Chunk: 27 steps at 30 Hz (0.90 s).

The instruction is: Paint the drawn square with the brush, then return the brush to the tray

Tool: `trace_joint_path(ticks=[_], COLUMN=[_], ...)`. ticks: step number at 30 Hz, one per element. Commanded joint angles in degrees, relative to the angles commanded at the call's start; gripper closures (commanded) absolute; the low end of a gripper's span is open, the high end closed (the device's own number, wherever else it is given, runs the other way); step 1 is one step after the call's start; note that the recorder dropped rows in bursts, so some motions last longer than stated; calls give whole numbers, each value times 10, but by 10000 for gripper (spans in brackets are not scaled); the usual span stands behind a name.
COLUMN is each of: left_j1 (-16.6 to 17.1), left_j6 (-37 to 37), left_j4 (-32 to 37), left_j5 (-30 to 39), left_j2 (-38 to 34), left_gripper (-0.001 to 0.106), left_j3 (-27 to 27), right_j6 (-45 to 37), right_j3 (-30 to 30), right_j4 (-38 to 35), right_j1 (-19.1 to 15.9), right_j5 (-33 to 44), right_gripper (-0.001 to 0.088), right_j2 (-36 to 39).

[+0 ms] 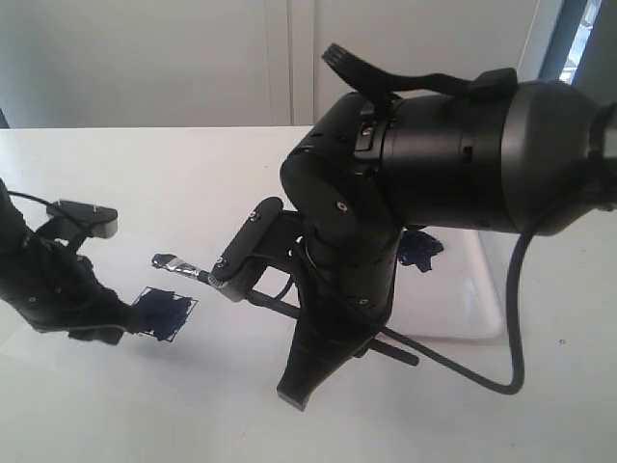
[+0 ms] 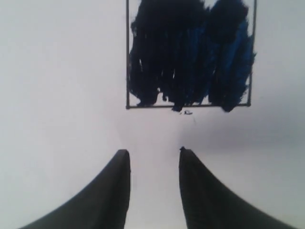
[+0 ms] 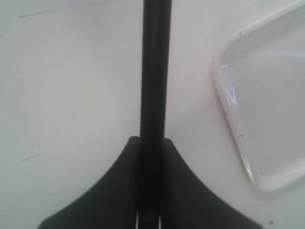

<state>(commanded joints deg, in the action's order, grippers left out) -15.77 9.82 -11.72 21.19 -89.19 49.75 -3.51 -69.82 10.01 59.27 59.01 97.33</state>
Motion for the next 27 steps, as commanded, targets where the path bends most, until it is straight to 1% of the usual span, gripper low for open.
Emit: trace_joint_path(ticks=[2,5,8,11,16,18,27], left_j1=[15,36,53,65,65,65,65], left_j6=[-8,-14,-24,-24,-26,-35,-51], left_j4=[5,38,60,68,82,82,81], left_j5=[14,27,33,39,13,1,-2], left_j2=[20,31,25,3,-24,-34,-84], left_gripper=[656,656,656,656,656,656,656], left_j3=[16,37,44,44,44,44,52], right_j6=[-12,-20,-21,-38,-45,-67,-93], right_j3=[0,0,-1,-1,-1,-1,-3], right_j4=[-12,-26,-31,-51,-57,-61,-62], right_j1=[0,0,0,0,3,3,3], right_j5=[0,-17,-28,-26,-36,-34,-35], right_gripper=[868,868,868,868,868,868,868], right_j2=[0,2,14,33,47,47,51])
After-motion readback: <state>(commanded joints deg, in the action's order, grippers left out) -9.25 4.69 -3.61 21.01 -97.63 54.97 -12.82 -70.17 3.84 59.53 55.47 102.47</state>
